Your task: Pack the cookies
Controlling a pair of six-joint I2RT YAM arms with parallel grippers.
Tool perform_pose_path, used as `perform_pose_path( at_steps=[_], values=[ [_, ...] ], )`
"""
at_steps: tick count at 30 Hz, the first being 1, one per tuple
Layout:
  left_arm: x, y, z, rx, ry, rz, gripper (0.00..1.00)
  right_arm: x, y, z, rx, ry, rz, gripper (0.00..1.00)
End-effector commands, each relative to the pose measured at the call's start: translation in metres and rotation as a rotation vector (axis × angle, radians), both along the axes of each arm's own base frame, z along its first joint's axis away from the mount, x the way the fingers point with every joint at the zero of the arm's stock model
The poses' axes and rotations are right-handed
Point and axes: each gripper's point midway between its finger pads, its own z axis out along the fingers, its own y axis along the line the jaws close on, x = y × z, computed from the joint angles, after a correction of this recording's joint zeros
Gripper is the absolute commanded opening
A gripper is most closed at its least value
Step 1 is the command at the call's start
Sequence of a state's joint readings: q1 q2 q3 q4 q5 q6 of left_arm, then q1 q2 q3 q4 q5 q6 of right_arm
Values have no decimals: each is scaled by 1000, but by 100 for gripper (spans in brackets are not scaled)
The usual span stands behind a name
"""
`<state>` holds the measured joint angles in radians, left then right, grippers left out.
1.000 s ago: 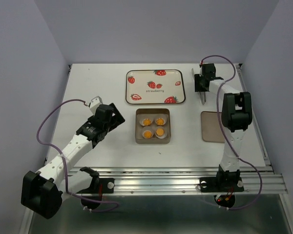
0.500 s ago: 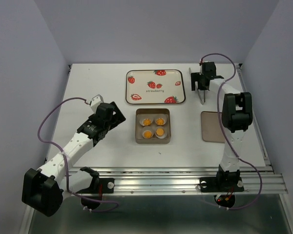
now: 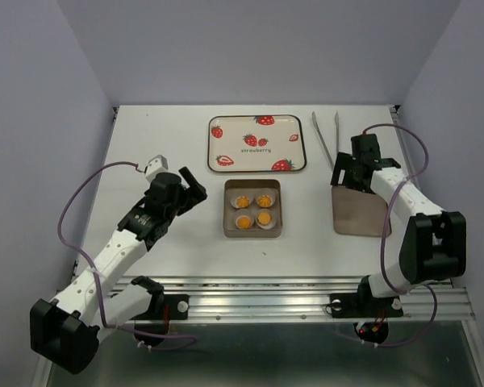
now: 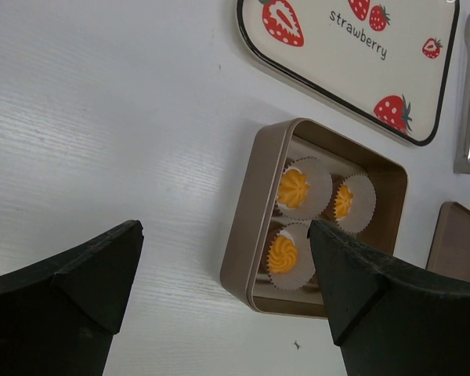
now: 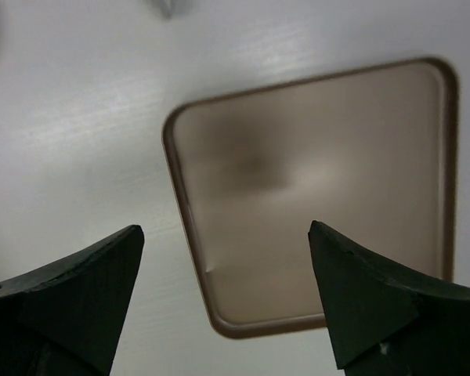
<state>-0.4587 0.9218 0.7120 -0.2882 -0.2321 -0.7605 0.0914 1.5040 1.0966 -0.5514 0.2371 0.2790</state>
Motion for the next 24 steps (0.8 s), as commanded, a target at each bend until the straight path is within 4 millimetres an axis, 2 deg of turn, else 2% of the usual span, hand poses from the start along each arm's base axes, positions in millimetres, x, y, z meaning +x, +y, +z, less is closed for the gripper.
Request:
perform_pose_path(
  at_steps=[1, 5, 7, 13, 15, 21, 24],
  values=[
    [-5, -5, 2, -8, -19, -47, 99, -34, 22, -25, 114, 75, 41, 86],
    [-7, -8, -1, -17, -13, -62, 99, -38, 41, -35, 102, 102, 137, 81],
    [-9, -9, -3, -16, -8, -68, 99, -40, 50, -46, 85, 140, 160, 72],
    [-12, -8, 0, -31, -22, -64, 99, -44, 37, -68, -56, 198, 103, 57],
    [-13, -7, 0, -32, -22, -64, 99, -44, 35, -71, -63, 206, 90, 54],
    [-13, -7, -5, -26, -9, -59, 99, -42, 39, -80, -45, 202, 102, 35],
    [-13, -7, -5, -28, -7, -56, 99, -42, 42, -83, -34, 205, 114, 29]
  ],
)
